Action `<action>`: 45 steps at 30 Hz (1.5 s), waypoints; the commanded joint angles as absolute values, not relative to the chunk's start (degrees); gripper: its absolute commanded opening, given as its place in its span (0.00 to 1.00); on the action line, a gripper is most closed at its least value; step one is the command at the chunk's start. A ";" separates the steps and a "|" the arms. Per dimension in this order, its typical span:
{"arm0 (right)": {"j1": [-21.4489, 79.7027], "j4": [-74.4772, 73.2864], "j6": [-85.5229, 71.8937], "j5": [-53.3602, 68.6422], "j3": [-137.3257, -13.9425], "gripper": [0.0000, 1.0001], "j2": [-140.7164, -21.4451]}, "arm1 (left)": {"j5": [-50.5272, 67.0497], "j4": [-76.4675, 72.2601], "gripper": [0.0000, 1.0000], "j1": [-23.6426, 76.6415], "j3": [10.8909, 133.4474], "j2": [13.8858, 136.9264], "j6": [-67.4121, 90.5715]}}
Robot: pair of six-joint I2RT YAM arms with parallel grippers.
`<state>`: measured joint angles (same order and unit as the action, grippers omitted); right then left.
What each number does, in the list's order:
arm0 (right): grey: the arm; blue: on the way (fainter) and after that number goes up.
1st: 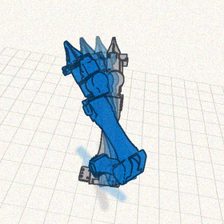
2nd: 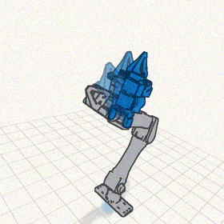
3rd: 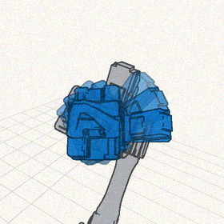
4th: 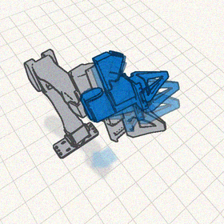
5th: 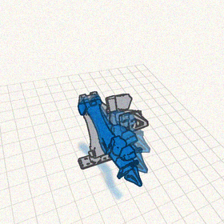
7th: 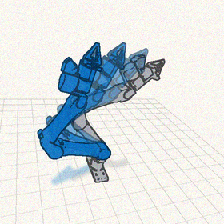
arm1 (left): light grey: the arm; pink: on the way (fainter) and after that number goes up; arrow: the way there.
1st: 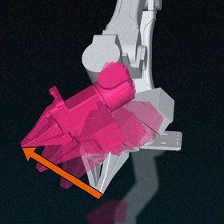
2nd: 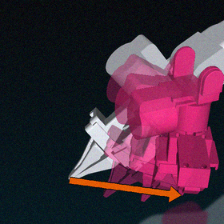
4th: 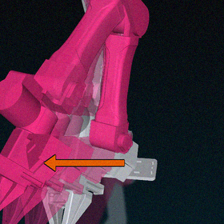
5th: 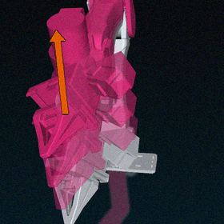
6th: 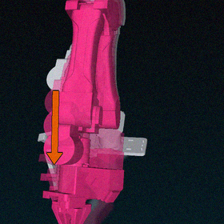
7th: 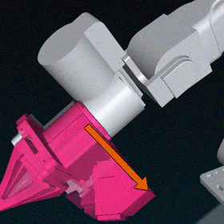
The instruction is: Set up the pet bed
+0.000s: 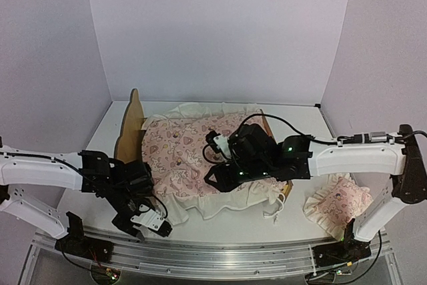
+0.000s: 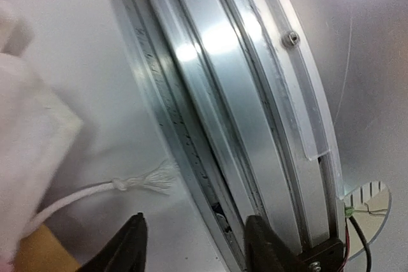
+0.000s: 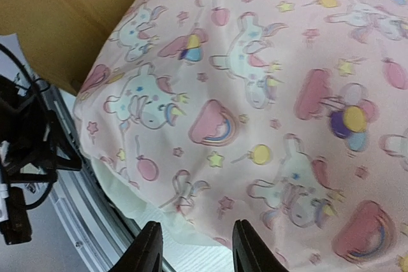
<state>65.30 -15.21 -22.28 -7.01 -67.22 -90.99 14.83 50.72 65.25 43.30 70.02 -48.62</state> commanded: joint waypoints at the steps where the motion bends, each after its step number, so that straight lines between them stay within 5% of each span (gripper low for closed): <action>1: 65.26 -29.18 -28.20 -23.64 -67.54 0.42 -83.82 | 15.21 52.52 0.63 65.23 55.18 67.45 -44.87; 7: 62.44 -41.23 -38.63 -30.23 -63.24 0.44 -78.44 | 6.11 50.06 0.83 64.87 59.71 70.01 -38.68; 19: 62.14 -41.31 -37.68 -23.85 -62.24 0.44 -78.23 | -1.29 46.85 0.79 58.79 57.03 79.68 -38.85; 28: 63.51 -32.31 -26.17 -5.72 -64.96 0.42 -81.00 | -0.86 42.55 0.52 58.46 53.84 85.31 -38.11; 35: 64.68 -24.73 -21.10 0.95 -63.46 0.41 -79.83 | 0.90 44.98 0.03 58.45 56.91 86.45 -36.70; 45: 77.41 5.95 -0.93 -3.45 -52.35 0.39 -81.94 | 4.53 57.95 0.00 58.33 75.88 89.22 -32.89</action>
<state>71.51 -12.54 -13.92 -1.19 -56.98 -80.99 6.84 53.91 57.84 63.75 90.12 -31.36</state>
